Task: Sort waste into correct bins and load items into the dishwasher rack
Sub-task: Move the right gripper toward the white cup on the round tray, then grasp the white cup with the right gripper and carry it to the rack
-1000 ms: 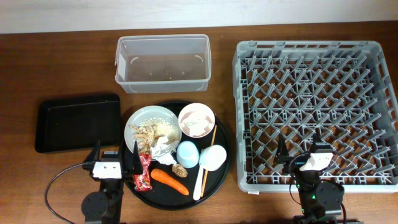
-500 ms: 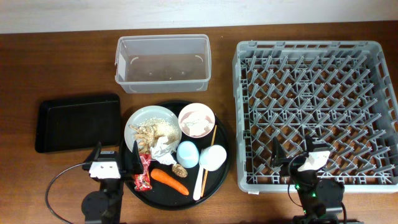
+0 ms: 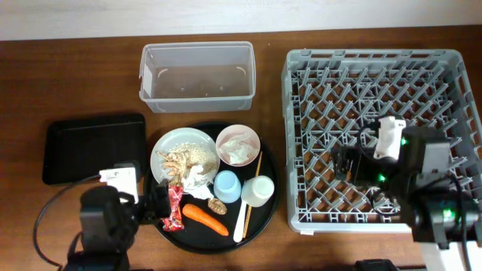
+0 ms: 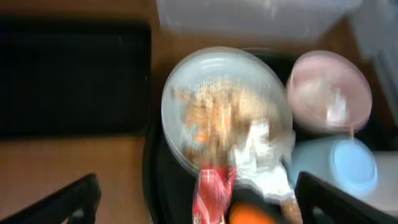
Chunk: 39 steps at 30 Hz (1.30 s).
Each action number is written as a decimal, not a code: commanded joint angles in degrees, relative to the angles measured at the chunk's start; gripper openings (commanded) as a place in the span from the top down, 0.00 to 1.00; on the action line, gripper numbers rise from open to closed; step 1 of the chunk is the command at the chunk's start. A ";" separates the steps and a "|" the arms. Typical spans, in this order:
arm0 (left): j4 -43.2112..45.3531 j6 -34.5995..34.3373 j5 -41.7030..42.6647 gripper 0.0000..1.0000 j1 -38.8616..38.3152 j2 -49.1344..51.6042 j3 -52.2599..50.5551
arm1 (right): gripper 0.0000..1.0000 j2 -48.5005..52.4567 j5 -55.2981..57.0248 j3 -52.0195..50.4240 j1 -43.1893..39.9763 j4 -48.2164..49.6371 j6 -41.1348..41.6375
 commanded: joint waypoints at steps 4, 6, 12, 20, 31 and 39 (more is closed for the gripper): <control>-5.29 -0.33 1.57 0.01 -0.17 6.34 6.34 | 0.02 7.65 -7.80 6.62 8.61 -2.95 -5.88; -5.25 -0.33 1.57 0.01 -0.17 6.34 6.34 | 0.02 10.78 -6.75 6.62 16.94 -3.41 -6.21; -5.25 -0.33 1.57 0.01 -0.17 6.34 6.34 | 0.02 28.70 -2.05 6.62 37.24 -2.23 -3.37; -5.27 -0.33 1.57 0.01 -0.17 6.34 6.34 | 0.02 43.69 1.62 6.60 37.51 3.26 0.55; -5.27 -0.33 1.57 0.01 -0.17 6.34 6.34 | 0.31 43.56 1.60 6.62 37.44 2.69 1.01; -5.27 -0.33 1.57 0.01 -0.17 6.34 6.34 | 0.41 34.07 9.09 14.43 36.92 -2.10 1.03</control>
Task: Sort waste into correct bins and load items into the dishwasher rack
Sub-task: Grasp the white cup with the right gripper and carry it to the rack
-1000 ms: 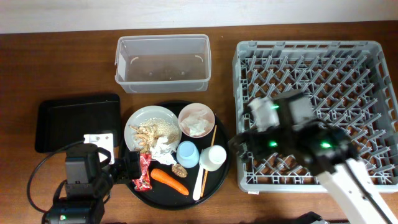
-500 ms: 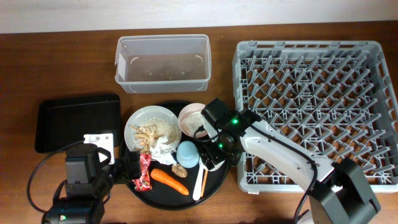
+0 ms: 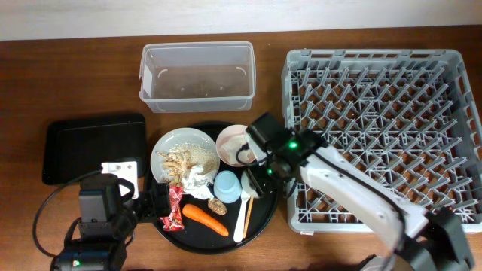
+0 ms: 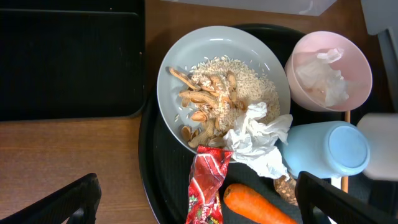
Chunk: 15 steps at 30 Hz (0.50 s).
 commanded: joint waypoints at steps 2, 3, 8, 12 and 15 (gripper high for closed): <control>-0.07 -0.33 0.63 0.01 -0.17 0.00 1.25 | 0.41 -8.20 7.87 8.74 -3.91 -5.92 0.33; -0.07 -0.33 0.63 0.01 -0.17 0.00 1.25 | 0.41 -10.12 8.02 10.36 -7.17 -7.72 0.31; -0.09 -0.33 0.63 0.01 -0.17 0.00 1.25 | 0.44 -17.44 9.27 12.96 -36.89 -12.46 -2.16; -0.09 -0.33 0.63 0.01 -0.17 0.00 1.25 | 0.45 -14.84 9.27 12.94 -63.80 -13.03 -2.54; -0.11 -0.33 0.63 0.01 -0.17 0.00 1.25 | 0.44 -11.13 9.22 12.90 -75.82 -12.17 -0.44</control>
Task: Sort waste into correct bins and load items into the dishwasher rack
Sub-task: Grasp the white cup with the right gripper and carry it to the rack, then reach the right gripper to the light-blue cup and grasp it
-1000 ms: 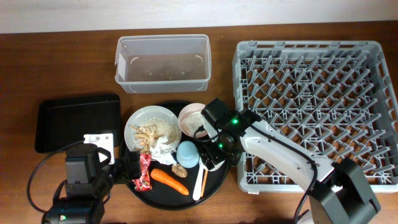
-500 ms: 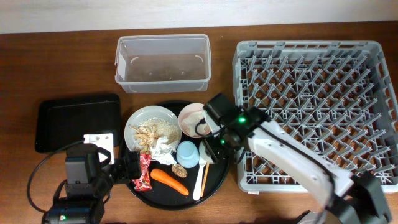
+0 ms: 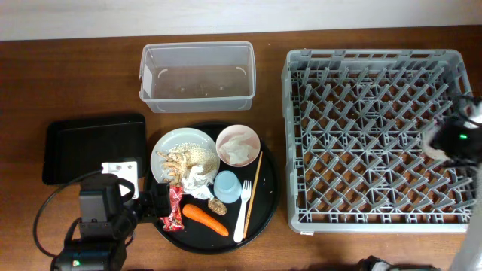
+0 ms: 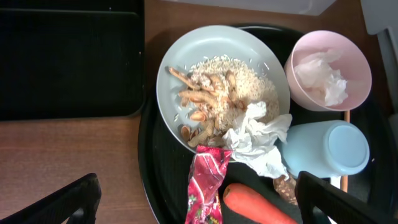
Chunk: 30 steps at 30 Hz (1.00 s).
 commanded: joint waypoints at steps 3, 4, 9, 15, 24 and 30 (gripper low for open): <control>-0.02 -0.33 0.52 0.01 -0.17 0.00 1.25 | 0.44 6.34 0.39 0.83 -10.34 1.75 3.04; -0.02 -0.33 0.52 0.01 -0.17 0.00 1.25 | 0.44 7.96 1.90 0.83 -11.39 1.84 4.31; -0.44 -0.33 0.52 0.01 -0.17 0.00 1.25 | 0.45 12.20 7.80 0.83 -12.70 2.64 7.76; -0.44 -0.33 0.52 0.01 -0.17 0.00 1.25 | 0.45 17.25 10.29 -0.31 -12.68 3.52 10.49; -0.42 -0.33 0.52 0.01 -0.17 0.00 1.25 | 0.10 18.73 -2.01 -0.22 -12.46 3.93 8.33; -0.42 -0.33 0.52 0.00 -0.17 0.00 1.25 | 0.08 7.85 -18.69 1.36 2.01 1.60 -6.84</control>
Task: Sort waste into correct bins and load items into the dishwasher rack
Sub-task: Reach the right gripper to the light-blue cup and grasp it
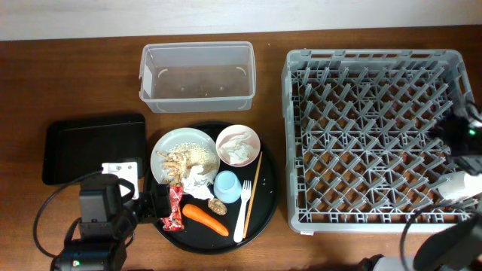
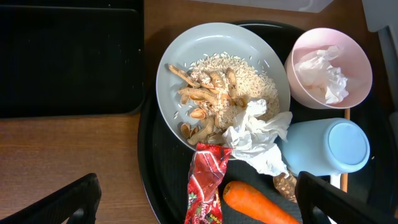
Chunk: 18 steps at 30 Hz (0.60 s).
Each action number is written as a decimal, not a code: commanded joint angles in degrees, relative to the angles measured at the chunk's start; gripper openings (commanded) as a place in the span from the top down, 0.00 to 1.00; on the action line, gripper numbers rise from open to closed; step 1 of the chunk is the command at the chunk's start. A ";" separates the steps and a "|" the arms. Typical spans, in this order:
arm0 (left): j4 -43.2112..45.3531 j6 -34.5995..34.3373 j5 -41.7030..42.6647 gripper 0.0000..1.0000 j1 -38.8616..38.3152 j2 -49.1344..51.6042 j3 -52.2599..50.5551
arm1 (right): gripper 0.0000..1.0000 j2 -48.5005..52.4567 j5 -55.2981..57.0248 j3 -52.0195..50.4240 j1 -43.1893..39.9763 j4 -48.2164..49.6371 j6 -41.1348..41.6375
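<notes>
A round black tray [image 1: 265, 214] holds a grey plate [image 2: 186, 56] of rice and scraps, a crumpled napkin [image 2: 258, 140], a pink bowl [image 2: 357, 93] with tissue in it, a blue cup [image 2: 336, 146], a carrot [image 2: 261, 205], a red wrapper [image 2: 205, 186], a white fork [image 1: 243, 218] and a chopstick [image 1: 255, 181]. My left gripper [image 2: 199, 202] hovers open over the wrapper and carrot, its fingers [image 2: 68, 202] wide apart. The grey dishwasher rack [image 1: 376, 135] stands on the right. My right arm [image 1: 461, 134] sits at the rack's right edge; its jaws are not readable.
A clear plastic bin [image 1: 197, 75] stands behind the round tray. A flat black rectangular tray [image 1: 90, 147] lies to the left. A white elongated piece [image 1: 452, 184] shows by the rack's right rim below the right arm; I cannot tell what it is.
My left gripper has barely shifted over the tray and stays open. The right arm remains at the rack's right edge, and a white piece now shows just below it.
A white cup stood on the round tray beside the blue cup, with my right arm over the rack. Then the right arm reached to that cup. After that the cup was gone from the tray and the arm was at the rack's right edge, where it stays.
</notes>
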 commanded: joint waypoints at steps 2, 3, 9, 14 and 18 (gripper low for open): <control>1.14 -0.33 0.44 0.01 -0.17 0.00 1.25 | 0.01 -6.95 -5.95 1.33 18.62 -4.07 -9.44; 1.62 -1.57 -0.07 0.01 -0.15 0.00 1.25 | 0.02 -6.99 -6.23 1.33 25.81 -4.59 -9.62; 1.33 -11.89 -7.69 0.01 -0.15 6.64 1.55 | 0.02 -6.84 -6.99 1.33 54.55 -0.44 -7.80; -6.12 -11.85 -7.76 0.01 0.31 19.19 10.40 | 0.02 -4.39 1.97 1.33 72.59 1.75 -1.11; -12.04 -11.87 -10.34 0.01 6.86 22.82 12.52 | 0.02 4.42 3.58 1.33 81.09 4.94 4.76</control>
